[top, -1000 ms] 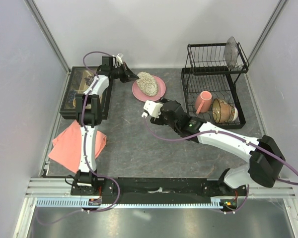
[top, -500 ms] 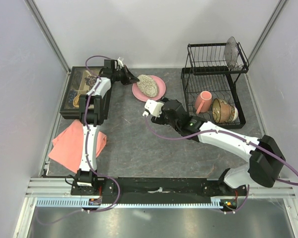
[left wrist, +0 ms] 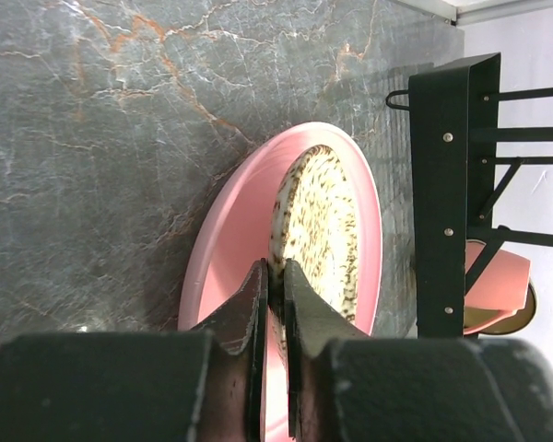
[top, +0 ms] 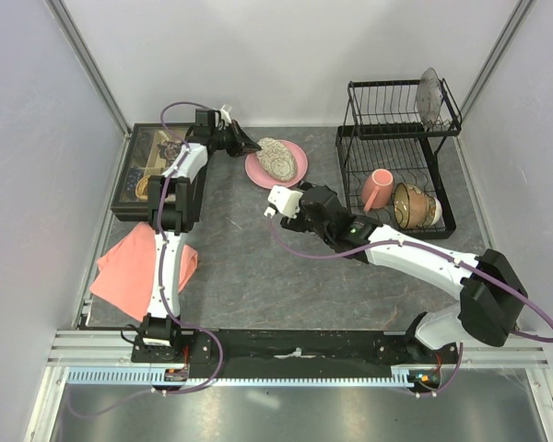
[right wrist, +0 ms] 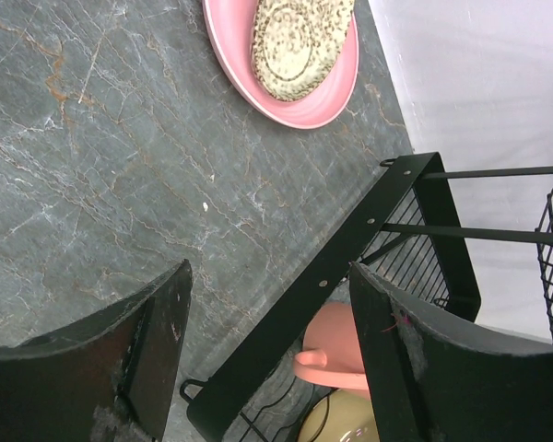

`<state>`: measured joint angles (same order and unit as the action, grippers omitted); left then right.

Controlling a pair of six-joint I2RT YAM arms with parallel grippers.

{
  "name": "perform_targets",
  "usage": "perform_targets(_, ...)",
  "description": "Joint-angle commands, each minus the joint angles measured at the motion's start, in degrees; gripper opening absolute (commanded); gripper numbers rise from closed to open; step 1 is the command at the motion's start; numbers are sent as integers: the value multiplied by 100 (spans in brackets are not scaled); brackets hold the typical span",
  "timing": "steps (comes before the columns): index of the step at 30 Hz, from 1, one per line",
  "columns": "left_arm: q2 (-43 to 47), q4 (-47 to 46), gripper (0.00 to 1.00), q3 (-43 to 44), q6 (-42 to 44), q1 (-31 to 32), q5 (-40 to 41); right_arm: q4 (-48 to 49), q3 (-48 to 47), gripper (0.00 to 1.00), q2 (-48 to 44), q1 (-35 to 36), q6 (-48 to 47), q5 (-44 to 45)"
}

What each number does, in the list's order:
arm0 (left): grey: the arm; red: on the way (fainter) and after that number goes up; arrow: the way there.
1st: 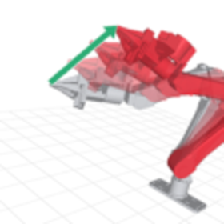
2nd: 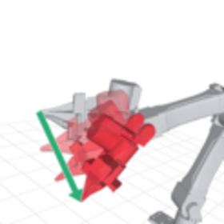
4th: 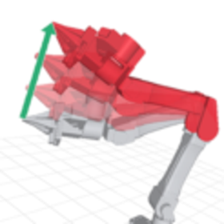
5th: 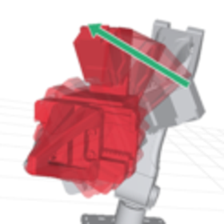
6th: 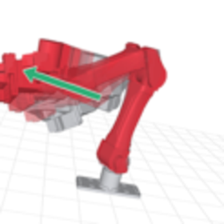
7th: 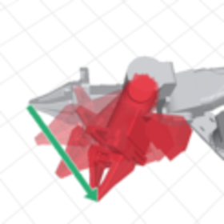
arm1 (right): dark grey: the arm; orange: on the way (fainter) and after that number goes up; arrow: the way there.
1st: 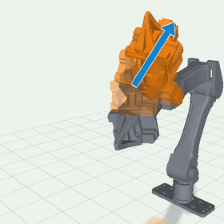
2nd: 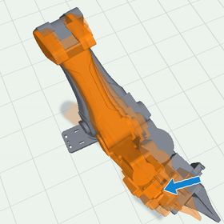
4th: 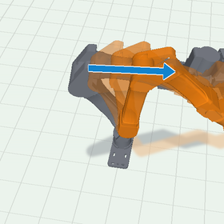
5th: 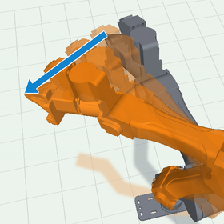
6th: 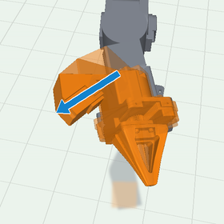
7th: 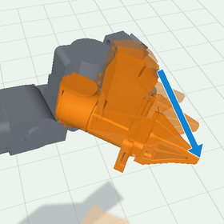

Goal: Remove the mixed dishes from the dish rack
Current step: Place the plate at the center of the board.

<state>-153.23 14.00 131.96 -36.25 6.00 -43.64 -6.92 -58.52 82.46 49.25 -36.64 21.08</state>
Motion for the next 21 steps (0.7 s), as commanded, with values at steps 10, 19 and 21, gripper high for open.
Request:
perform_targets(10,30,-205,35,190,21,77,-268,349,-19,76,-36,-223,61,300)
perform_targets(19,258,-29,50,-21,276,77,-154,411,16,77,-274,-417,105,441)
perform_targets(21,320,50,55,-100,329,68,-136,402,42,77,-361,-460,96,449)
